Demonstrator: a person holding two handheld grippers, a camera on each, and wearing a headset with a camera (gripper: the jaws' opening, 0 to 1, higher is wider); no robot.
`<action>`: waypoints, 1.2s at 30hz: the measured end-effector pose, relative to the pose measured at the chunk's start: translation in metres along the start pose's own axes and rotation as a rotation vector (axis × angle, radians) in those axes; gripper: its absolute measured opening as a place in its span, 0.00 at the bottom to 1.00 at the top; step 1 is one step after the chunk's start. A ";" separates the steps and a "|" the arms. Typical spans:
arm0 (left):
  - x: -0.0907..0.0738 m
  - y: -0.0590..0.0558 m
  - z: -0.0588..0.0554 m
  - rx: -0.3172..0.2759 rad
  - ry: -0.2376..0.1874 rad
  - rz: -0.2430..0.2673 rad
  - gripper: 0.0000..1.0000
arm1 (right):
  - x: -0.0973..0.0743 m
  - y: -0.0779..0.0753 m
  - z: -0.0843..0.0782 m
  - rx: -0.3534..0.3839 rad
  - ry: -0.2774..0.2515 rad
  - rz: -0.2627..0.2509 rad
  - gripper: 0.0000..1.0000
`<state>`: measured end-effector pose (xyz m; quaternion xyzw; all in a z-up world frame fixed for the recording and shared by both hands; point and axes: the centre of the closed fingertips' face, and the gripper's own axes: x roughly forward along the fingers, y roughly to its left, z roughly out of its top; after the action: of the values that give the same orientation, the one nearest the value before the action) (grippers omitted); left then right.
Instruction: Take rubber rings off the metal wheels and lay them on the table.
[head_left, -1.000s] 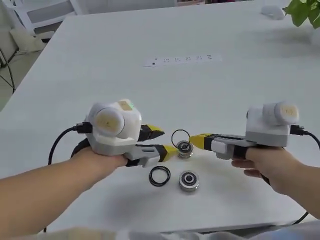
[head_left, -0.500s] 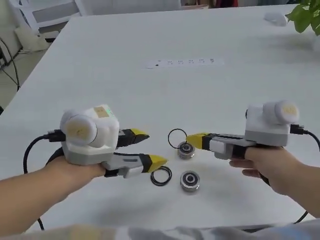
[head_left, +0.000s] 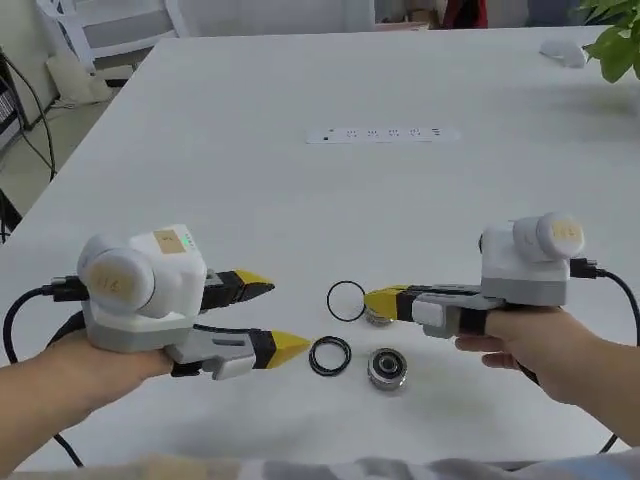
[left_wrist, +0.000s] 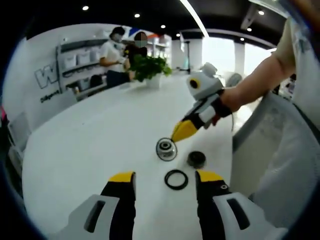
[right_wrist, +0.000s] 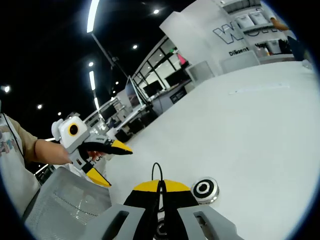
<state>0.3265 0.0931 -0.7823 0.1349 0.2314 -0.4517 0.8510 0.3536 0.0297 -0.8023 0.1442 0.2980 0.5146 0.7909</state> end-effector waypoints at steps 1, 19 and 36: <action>-0.001 0.000 -0.001 -0.001 0.001 0.001 0.49 | 0.001 0.001 -0.001 0.000 0.005 0.001 0.00; -0.012 0.003 -0.014 -0.019 0.015 0.025 0.50 | 0.015 0.007 -0.034 -0.002 0.151 0.034 0.00; -0.011 0.004 -0.023 -0.027 0.035 0.024 0.50 | 0.023 0.000 -0.051 -0.023 0.234 0.028 0.00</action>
<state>0.3183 0.1131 -0.7961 0.1338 0.2508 -0.4360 0.8539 0.3288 0.0465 -0.8497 0.0781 0.3805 0.5422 0.7451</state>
